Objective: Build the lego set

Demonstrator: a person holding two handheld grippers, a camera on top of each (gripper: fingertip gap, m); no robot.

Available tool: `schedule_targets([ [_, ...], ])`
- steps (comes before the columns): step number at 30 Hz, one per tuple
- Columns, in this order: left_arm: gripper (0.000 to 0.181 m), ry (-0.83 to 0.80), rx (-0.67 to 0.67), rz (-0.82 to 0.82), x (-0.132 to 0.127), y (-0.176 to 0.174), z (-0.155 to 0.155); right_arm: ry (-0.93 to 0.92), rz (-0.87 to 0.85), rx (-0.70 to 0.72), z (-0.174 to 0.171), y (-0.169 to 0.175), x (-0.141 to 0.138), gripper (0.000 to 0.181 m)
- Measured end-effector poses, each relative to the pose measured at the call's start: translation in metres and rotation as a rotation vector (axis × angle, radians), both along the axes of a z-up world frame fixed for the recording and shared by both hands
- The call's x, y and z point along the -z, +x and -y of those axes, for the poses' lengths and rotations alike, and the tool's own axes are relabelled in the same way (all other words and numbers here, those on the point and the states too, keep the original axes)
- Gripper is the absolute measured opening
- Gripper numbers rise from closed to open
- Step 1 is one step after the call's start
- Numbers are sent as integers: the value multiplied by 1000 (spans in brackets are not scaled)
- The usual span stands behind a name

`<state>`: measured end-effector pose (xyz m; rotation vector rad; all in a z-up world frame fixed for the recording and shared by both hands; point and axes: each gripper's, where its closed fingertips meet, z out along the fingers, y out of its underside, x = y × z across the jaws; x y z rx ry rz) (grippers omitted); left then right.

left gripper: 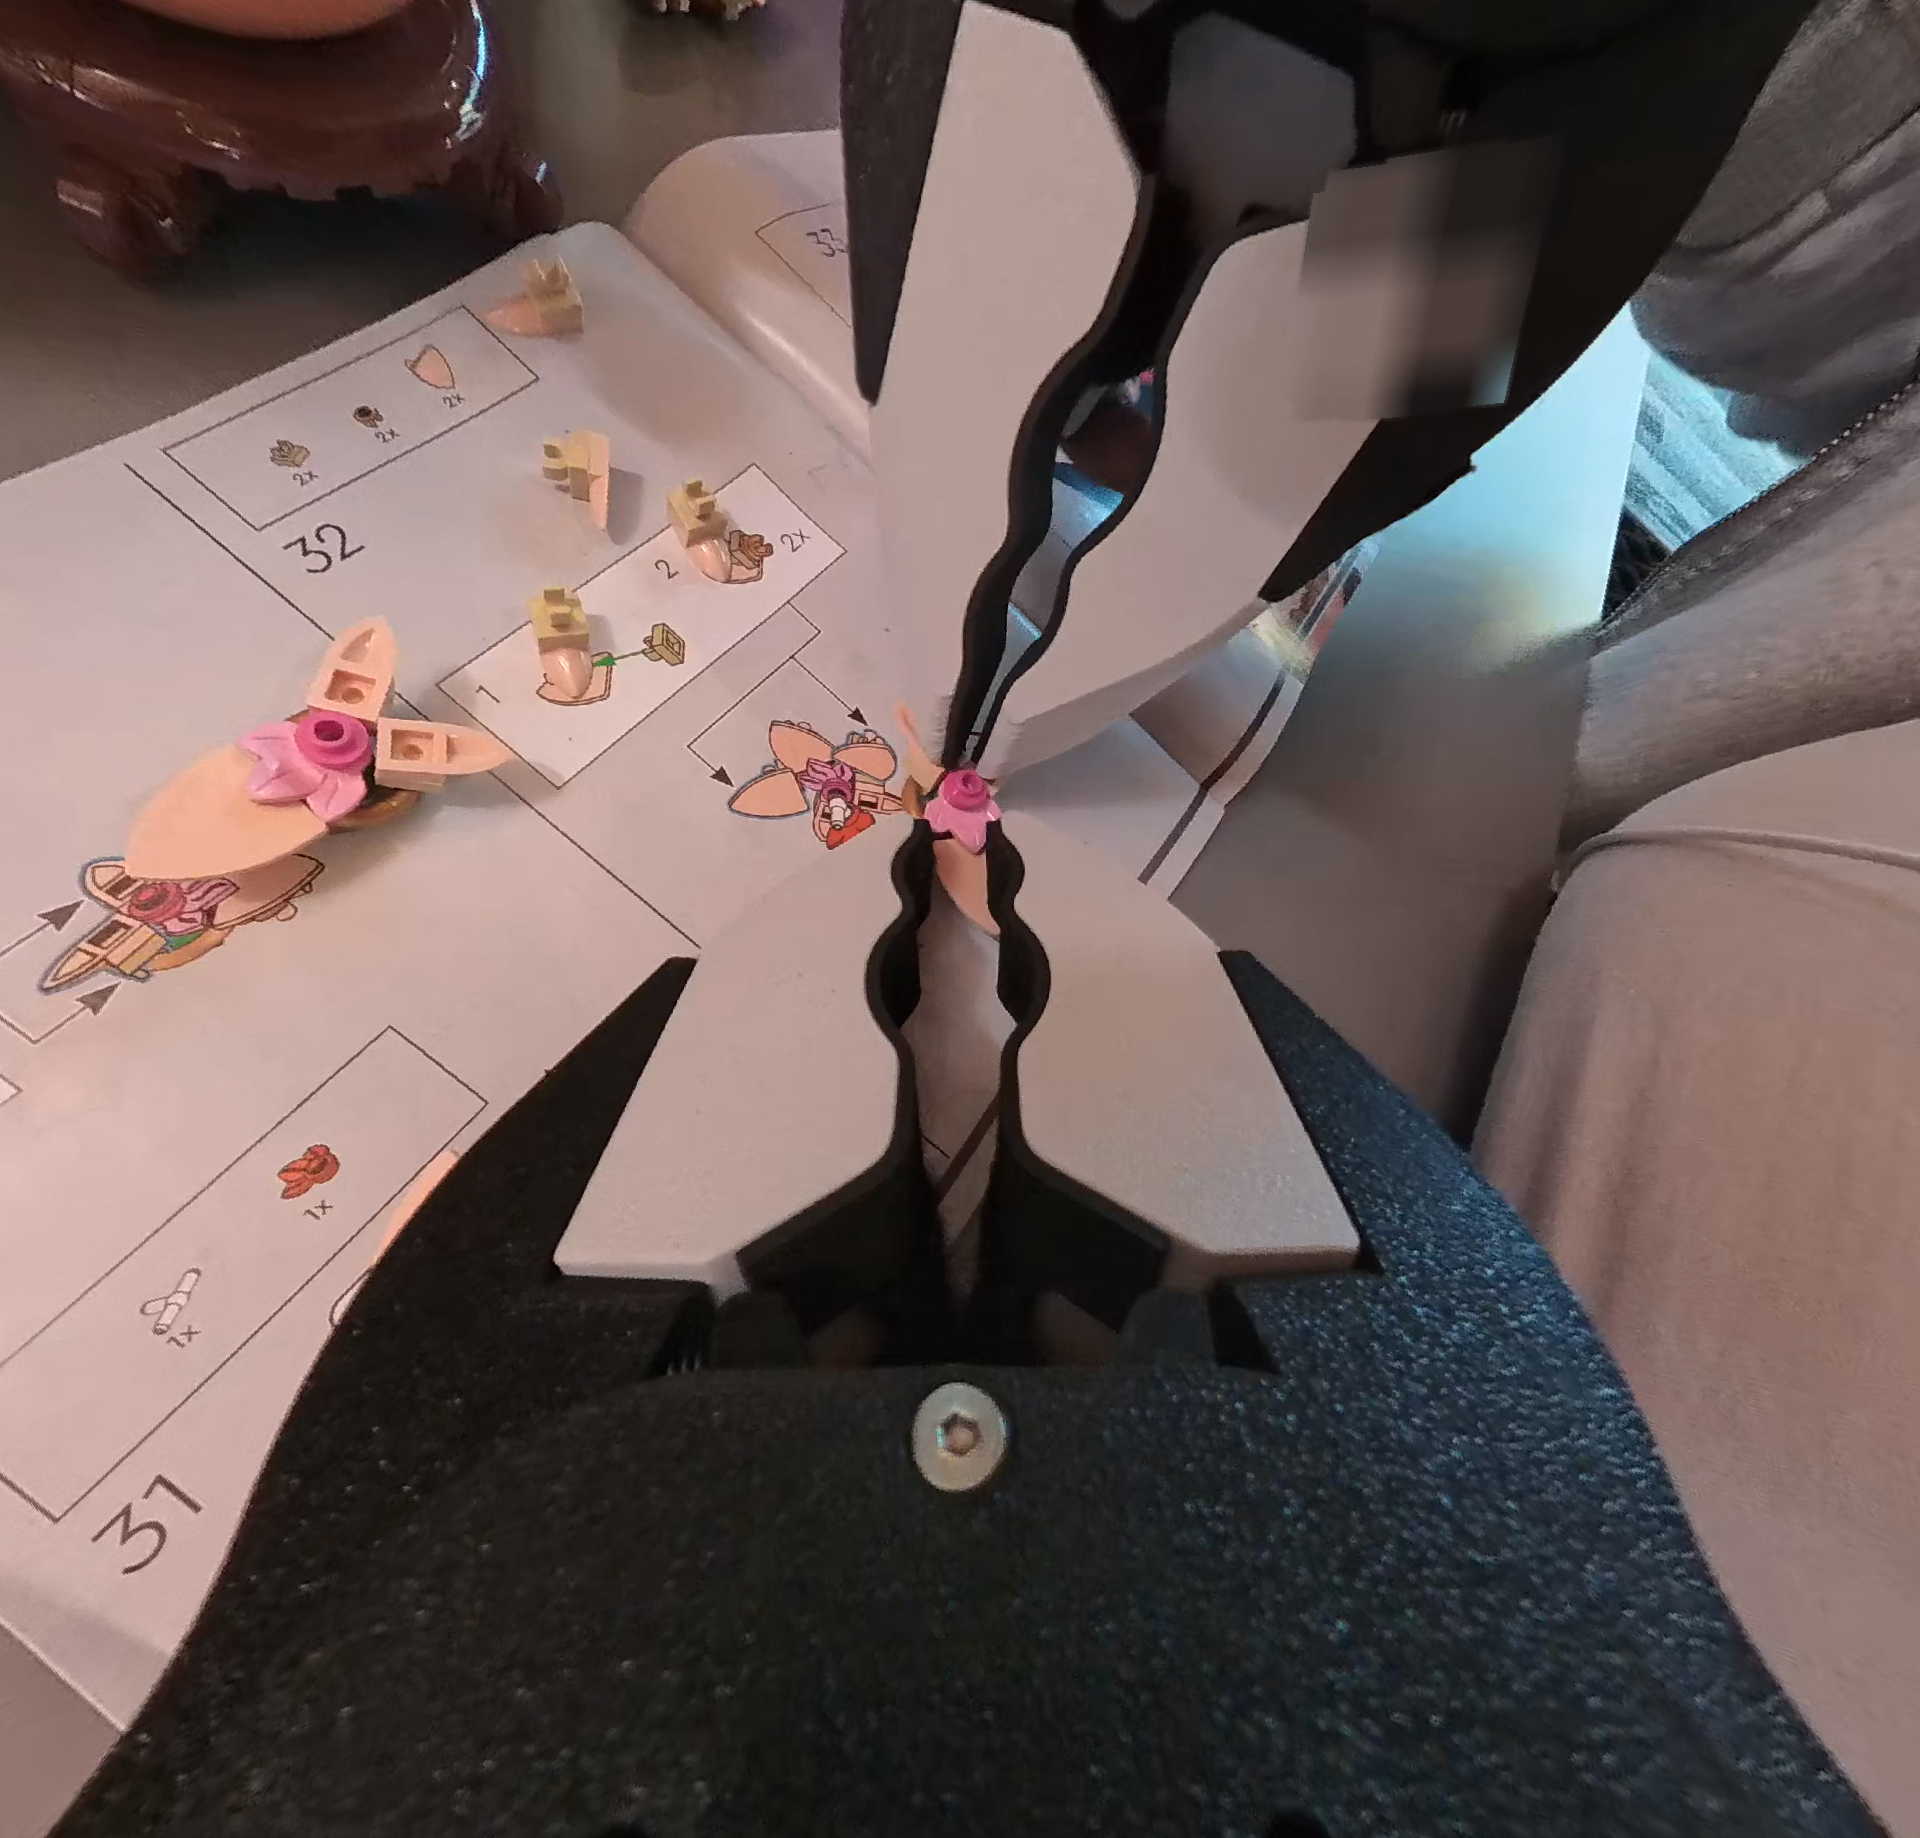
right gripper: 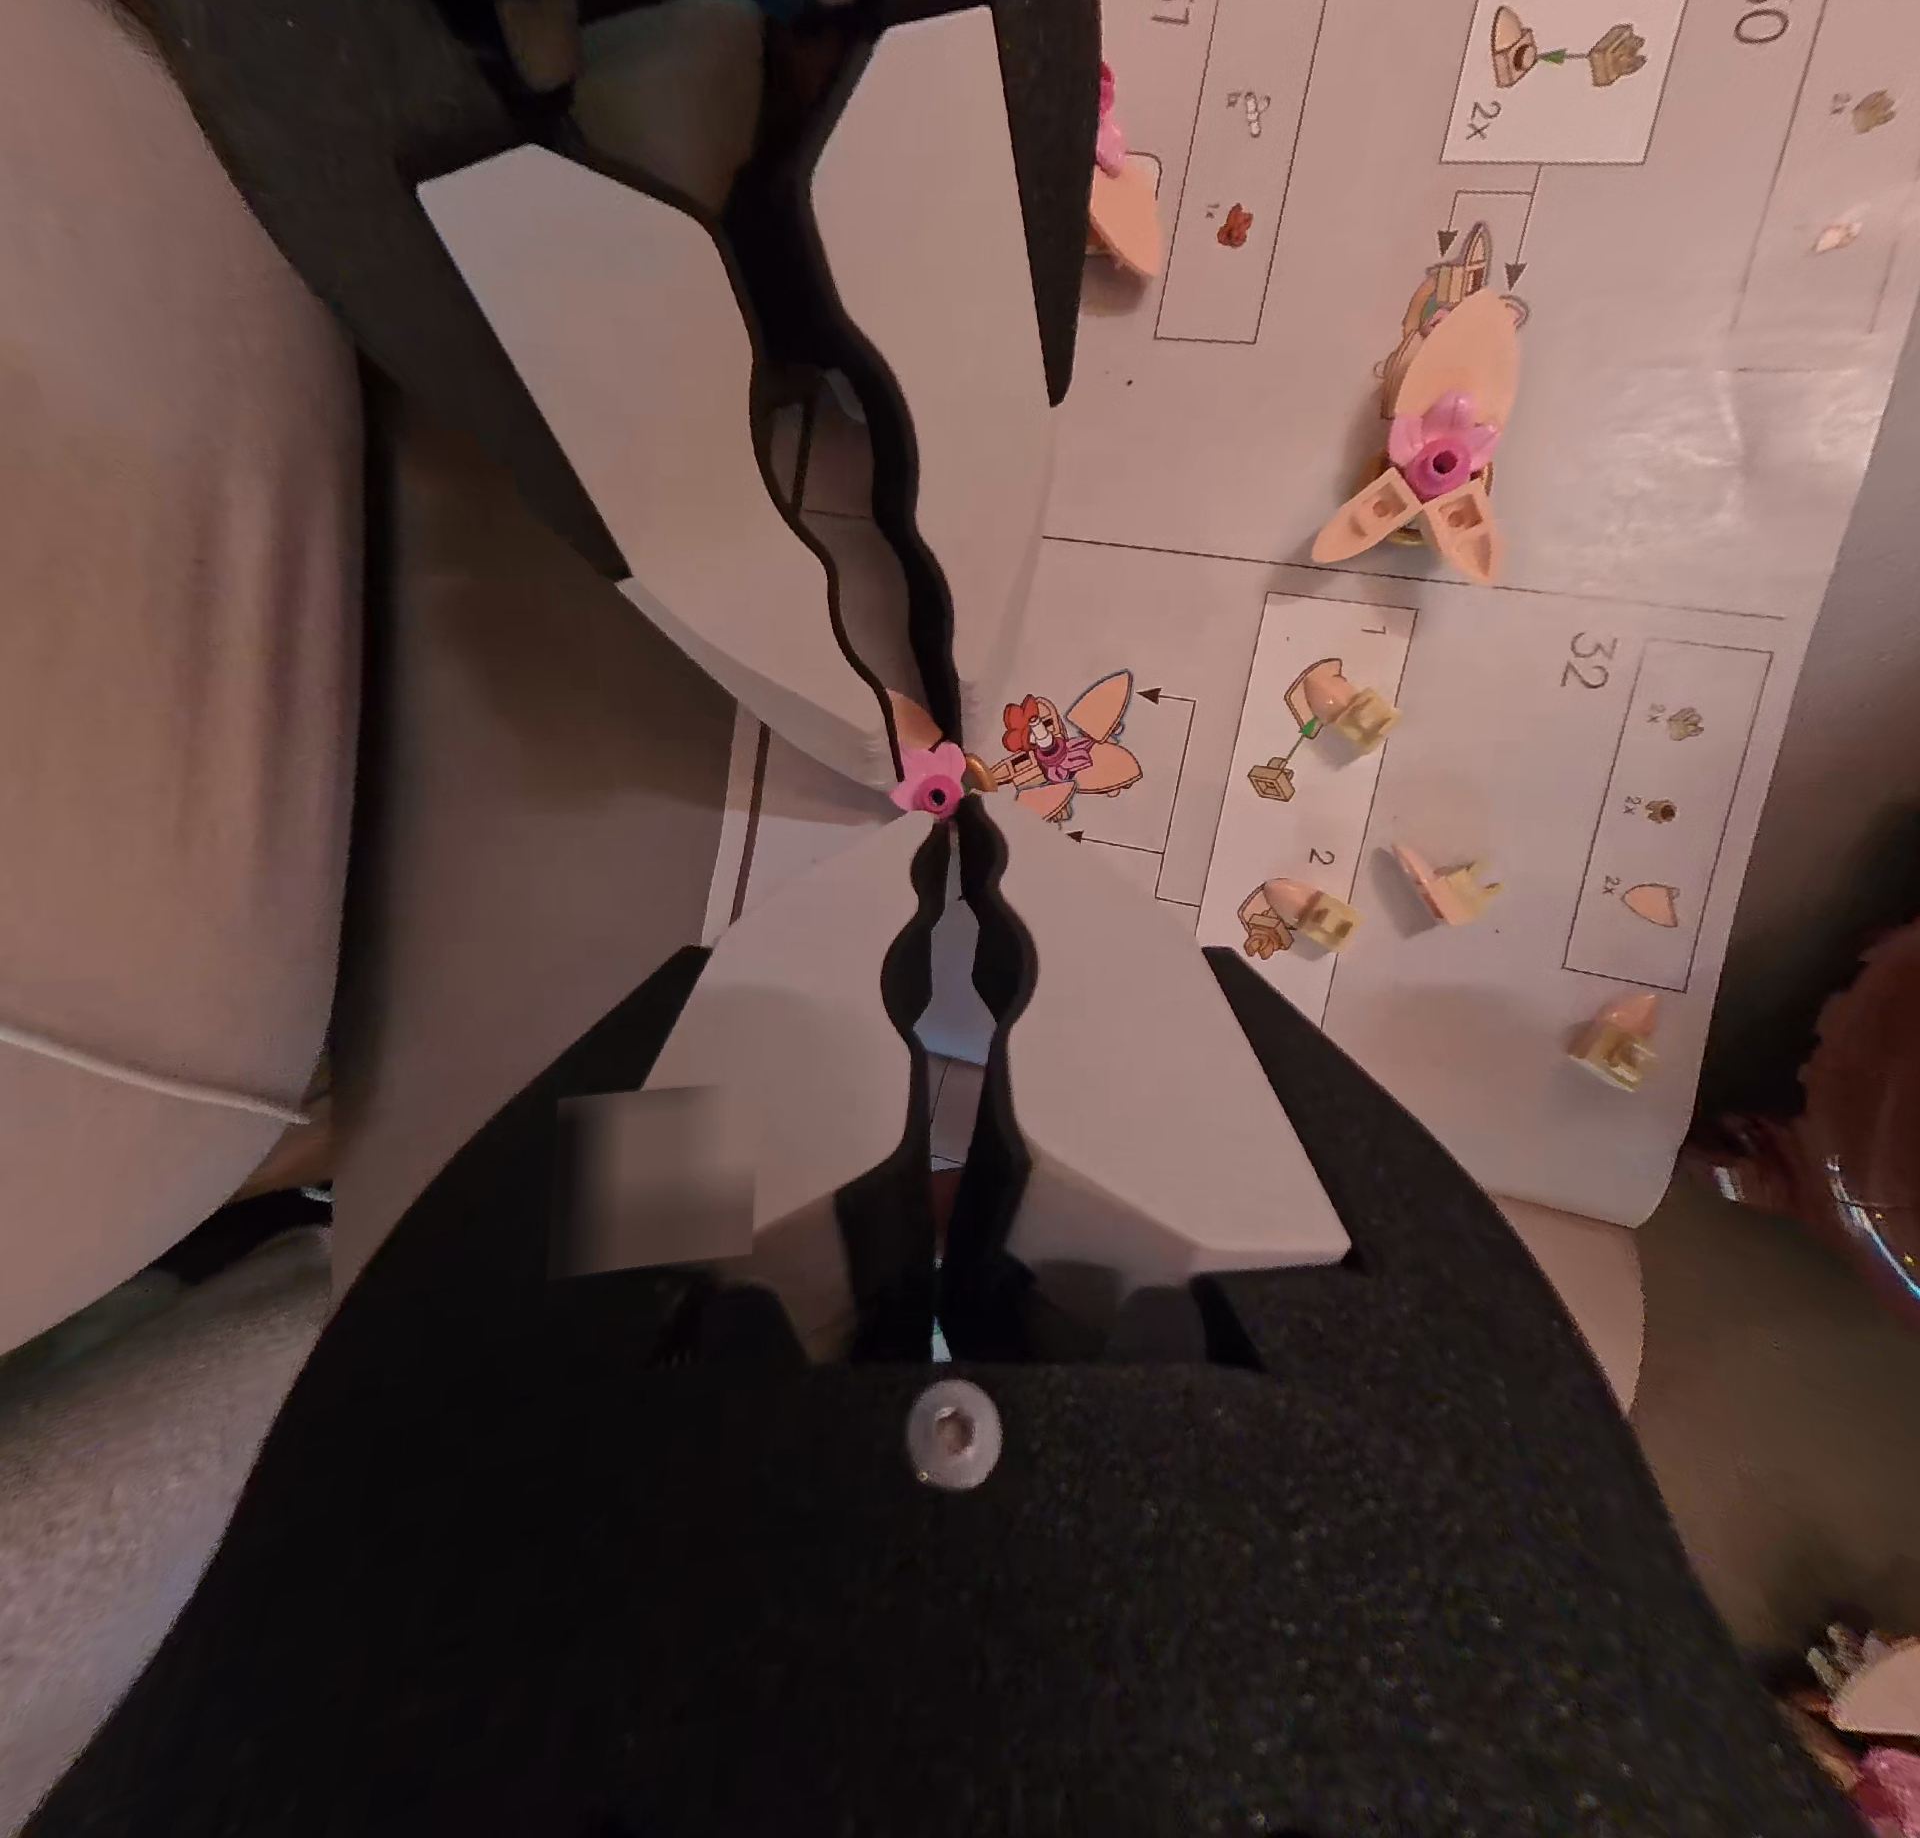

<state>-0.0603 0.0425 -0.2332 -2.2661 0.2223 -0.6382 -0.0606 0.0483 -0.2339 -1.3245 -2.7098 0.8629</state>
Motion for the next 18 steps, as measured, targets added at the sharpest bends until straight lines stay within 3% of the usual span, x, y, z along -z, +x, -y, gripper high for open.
schedule_targets([
  [10, 9, -9, 0, 21, 0, 0, 1, 3, 7, -21, 1, 0, 0, 4],
  [12, 10, -15, -2, 32, 0, 0, 1, -55, 33, -9, 4, 3, -3, 14],
  [18, 10, -10, -23, 108, -5, -4, 0, -134, -114, 132, -10, -2, -28, 22],
])
